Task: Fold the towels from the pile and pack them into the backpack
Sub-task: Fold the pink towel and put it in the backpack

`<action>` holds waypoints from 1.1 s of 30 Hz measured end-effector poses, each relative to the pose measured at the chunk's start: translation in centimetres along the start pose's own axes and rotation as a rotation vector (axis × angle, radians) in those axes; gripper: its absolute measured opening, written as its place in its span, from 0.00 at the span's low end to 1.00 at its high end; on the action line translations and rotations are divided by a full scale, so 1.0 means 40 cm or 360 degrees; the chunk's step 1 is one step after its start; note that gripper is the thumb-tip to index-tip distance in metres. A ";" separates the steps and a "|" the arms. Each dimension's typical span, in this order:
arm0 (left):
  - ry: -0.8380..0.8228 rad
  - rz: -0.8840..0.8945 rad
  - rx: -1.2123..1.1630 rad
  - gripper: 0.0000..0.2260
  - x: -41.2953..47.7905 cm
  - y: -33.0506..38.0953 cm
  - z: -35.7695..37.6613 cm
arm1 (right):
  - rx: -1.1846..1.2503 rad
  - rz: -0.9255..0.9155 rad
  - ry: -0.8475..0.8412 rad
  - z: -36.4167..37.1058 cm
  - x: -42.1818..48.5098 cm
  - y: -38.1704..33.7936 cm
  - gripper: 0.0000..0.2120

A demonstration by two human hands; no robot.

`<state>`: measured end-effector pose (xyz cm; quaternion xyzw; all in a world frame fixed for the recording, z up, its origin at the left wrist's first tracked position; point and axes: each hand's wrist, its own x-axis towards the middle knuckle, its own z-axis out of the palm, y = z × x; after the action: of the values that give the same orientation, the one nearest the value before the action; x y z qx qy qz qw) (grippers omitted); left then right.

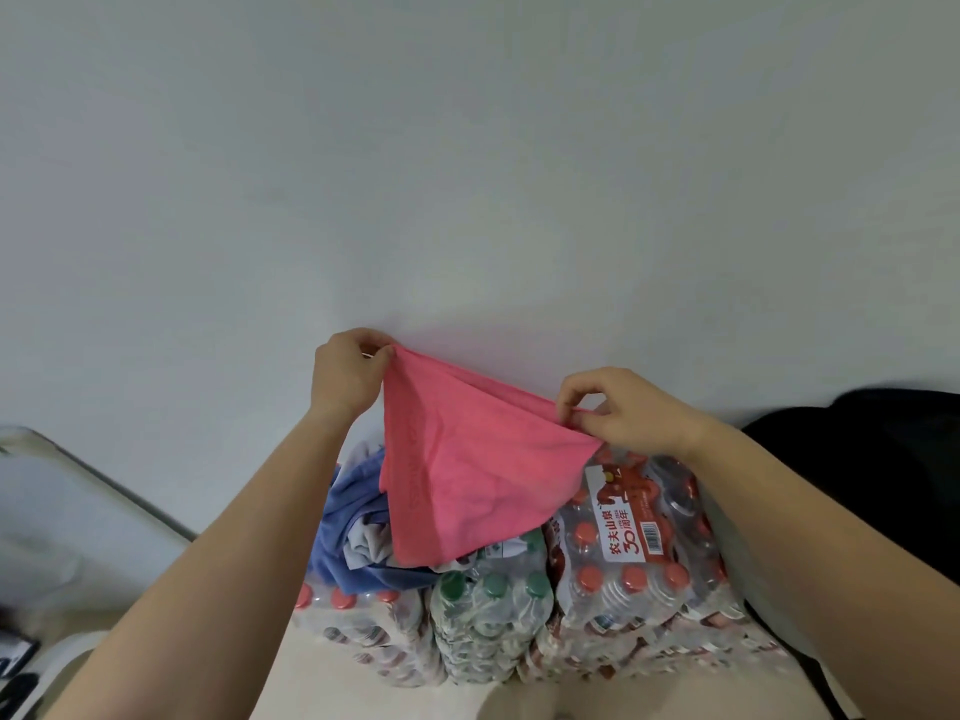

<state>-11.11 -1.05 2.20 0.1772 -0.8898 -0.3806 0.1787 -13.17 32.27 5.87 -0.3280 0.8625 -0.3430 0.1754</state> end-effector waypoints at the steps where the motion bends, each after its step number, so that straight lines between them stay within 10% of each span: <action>1: 0.0004 0.0001 -0.0002 0.06 0.001 0.006 0.001 | -0.0012 0.0042 0.0001 -0.003 -0.002 -0.002 0.14; 22: -0.0042 0.0146 -0.0042 0.04 -0.090 0.000 -0.103 | -0.0050 0.0445 0.0882 -0.003 -0.091 -0.017 0.08; 33: 0.0529 0.0235 -0.0440 0.04 -0.185 0.292 -0.216 | -0.0034 -0.0092 0.1294 -0.257 -0.147 -0.159 0.07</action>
<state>-2.84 4.54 15.08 0.1455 -0.7981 -0.4505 0.3727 -11.51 37.71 18.07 -0.1915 0.8556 -0.4405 -0.1930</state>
